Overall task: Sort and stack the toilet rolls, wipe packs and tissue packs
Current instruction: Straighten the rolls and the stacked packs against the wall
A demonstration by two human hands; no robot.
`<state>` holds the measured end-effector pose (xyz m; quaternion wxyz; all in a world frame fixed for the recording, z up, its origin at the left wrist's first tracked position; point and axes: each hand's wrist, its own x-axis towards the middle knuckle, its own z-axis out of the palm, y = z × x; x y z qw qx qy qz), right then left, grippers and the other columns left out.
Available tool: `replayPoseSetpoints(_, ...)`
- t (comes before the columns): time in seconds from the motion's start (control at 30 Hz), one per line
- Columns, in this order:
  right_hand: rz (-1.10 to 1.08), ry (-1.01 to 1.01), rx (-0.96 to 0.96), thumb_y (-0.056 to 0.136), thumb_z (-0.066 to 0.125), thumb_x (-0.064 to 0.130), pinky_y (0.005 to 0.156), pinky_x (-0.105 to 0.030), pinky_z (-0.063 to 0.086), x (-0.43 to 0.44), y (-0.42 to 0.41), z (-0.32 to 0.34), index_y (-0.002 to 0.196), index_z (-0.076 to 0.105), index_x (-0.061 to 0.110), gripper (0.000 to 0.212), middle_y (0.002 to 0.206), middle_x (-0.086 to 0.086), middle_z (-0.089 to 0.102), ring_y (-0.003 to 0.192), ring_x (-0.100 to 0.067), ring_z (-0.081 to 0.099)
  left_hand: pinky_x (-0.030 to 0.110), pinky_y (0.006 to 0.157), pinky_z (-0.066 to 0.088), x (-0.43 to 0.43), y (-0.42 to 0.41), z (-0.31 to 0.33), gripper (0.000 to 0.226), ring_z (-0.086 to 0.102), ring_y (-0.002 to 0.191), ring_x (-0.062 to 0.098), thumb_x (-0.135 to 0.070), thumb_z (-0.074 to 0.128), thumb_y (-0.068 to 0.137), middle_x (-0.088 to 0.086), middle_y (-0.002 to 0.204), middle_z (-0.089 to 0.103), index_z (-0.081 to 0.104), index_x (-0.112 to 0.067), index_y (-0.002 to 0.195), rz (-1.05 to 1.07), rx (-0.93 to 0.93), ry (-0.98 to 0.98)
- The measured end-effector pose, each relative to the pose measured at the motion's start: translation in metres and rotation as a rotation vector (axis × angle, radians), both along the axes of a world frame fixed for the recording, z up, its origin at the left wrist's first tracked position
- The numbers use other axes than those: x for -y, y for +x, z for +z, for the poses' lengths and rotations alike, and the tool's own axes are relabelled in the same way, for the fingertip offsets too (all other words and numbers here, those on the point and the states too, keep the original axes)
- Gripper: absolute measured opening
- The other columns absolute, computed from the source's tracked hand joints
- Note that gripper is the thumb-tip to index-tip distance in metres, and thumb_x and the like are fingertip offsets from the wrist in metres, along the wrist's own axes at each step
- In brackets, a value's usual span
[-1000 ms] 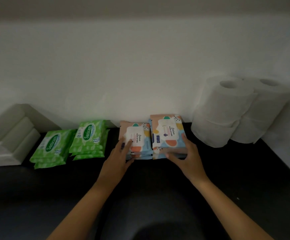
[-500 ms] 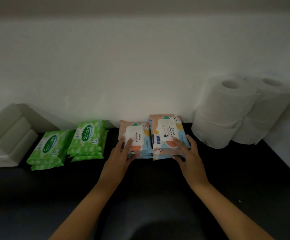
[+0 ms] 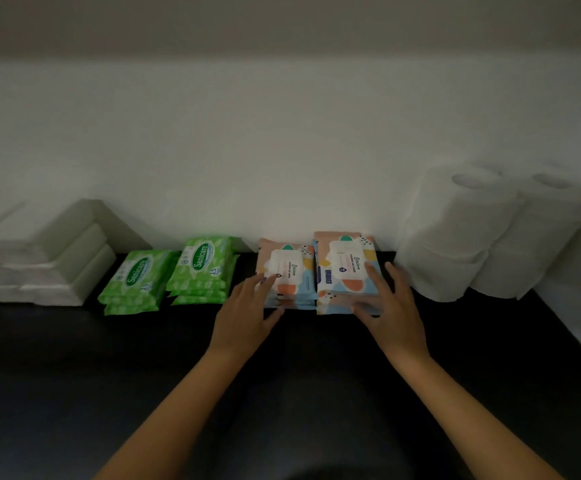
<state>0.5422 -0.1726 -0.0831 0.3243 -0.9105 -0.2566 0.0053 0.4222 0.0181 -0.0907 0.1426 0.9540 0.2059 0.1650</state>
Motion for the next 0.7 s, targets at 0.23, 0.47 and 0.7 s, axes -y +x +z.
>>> replayPoseSetpoints(0.23, 0.174, 0.188, -0.058, 0.09, 0.058, 0.03, 0.116, -0.035, 0.025, -0.043, -0.033, 0.036, 0.144, 0.031, 0.025, 0.06, 0.155, 0.003, 0.02, 0.143, -0.016, 0.02, 0.032, 0.102, 0.036, -0.01, -0.037, 0.032, 0.048, 0.037, 0.133, 0.017, -0.034, 0.049, 0.093, -0.001, 0.143, 0.041, 0.041, -0.022, 0.139, 0.218, 0.143, -0.173)
replayPoseSetpoints(0.47, 0.155, 0.382, -0.381, 0.091, 0.056, 0.027, 0.106, -0.027, 0.035, -0.128, -0.089, 0.028, 0.14, 0.038, 0.013, 0.054, 0.144, -0.007, 0.041, 0.132, -0.02, 0.041, 0.036, 0.103, 0.038, -0.1, -0.081, 0.034, 0.037, 0.052, 0.12, 0.03, -0.016, 0.051, 0.093, 0.017, 0.128, 0.056, 0.054, -0.002, 0.127, 0.332, 0.321, -0.413)
replayPoseSetpoints(0.7, -0.037, 0.457, -0.695, 0.09, 0.055, 0.036, 0.111, -0.034, 0.03, -0.202, -0.112, 0.01, 0.147, 0.021, 0.011, 0.07, 0.15, -0.013, 0.032, 0.137, -0.024, 0.035, 0.035, 0.106, 0.036, -0.179, -0.1, 0.026, 0.045, 0.048, 0.127, 0.027, -0.023, 0.05, 0.094, 0.015, 0.136, 0.051, 0.047, -0.003, 0.134, 0.308, 0.267, -0.504)
